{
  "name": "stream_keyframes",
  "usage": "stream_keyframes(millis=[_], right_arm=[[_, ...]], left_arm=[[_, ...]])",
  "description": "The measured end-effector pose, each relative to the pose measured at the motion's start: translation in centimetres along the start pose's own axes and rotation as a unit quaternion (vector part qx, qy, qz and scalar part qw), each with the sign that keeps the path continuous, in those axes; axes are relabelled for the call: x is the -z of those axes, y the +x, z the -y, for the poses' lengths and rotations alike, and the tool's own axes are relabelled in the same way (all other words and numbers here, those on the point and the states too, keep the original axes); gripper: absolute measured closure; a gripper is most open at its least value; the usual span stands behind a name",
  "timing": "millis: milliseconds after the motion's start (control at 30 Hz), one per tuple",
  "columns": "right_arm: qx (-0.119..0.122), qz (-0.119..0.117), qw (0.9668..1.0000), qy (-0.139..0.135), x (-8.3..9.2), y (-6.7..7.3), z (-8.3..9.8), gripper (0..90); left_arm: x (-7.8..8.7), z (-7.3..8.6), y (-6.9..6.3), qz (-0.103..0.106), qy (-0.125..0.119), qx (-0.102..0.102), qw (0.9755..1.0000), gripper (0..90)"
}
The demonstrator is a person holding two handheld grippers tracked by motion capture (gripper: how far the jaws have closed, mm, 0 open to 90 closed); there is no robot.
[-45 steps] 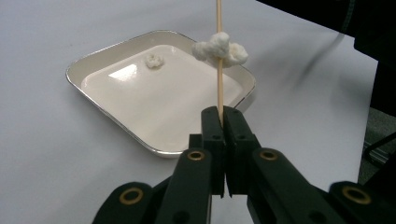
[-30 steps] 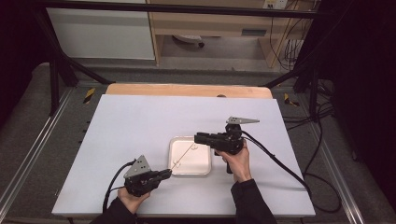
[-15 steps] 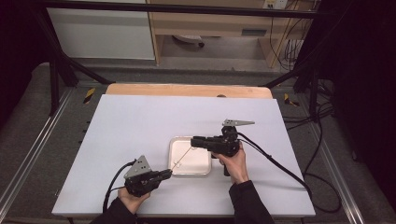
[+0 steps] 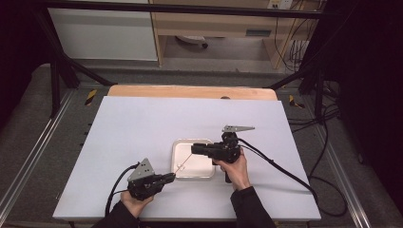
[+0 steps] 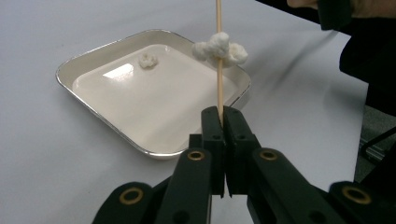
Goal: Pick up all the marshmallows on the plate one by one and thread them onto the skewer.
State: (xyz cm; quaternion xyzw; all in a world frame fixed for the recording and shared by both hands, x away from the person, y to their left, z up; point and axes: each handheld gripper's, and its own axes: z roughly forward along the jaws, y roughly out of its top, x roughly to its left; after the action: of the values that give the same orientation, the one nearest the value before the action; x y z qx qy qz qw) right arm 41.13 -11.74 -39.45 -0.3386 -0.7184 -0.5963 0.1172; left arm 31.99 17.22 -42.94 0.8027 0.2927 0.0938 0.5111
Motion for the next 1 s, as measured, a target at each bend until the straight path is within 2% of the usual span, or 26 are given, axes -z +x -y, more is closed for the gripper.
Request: stream_keyframes(millis=[233, 900, 967, 1000], right_arm=[[0.007, 0.007, 0.9999, 0.008, -0.8, 0.0, 0.9, 72.9], [0.008, 0.006, 0.9992, 0.038, -2.1, 0.1, 2.6, 71.7], [0.012, 0.008, 0.9991, 0.039, -2.0, 0.1, 2.5, 70.2], [0.015, 0.012, 0.9990, 0.039, -1.9, 0.1, 2.5, 66.0]], left_arm=[[-0.5, 0.2, 0.0, -0.002, 0.018, 0.002, 0.9998, 88.3], [-1.2, 0.2, -0.1, -0.006, 0.026, 0.007, 0.9996, 88.3], [-1.1, 0.1, -0.1, -0.006, 0.023, 0.008, 0.9997, 88.2], [-1.1, 0.1, 0.0, -0.006, 0.023, 0.007, 0.9997, 88.2]])
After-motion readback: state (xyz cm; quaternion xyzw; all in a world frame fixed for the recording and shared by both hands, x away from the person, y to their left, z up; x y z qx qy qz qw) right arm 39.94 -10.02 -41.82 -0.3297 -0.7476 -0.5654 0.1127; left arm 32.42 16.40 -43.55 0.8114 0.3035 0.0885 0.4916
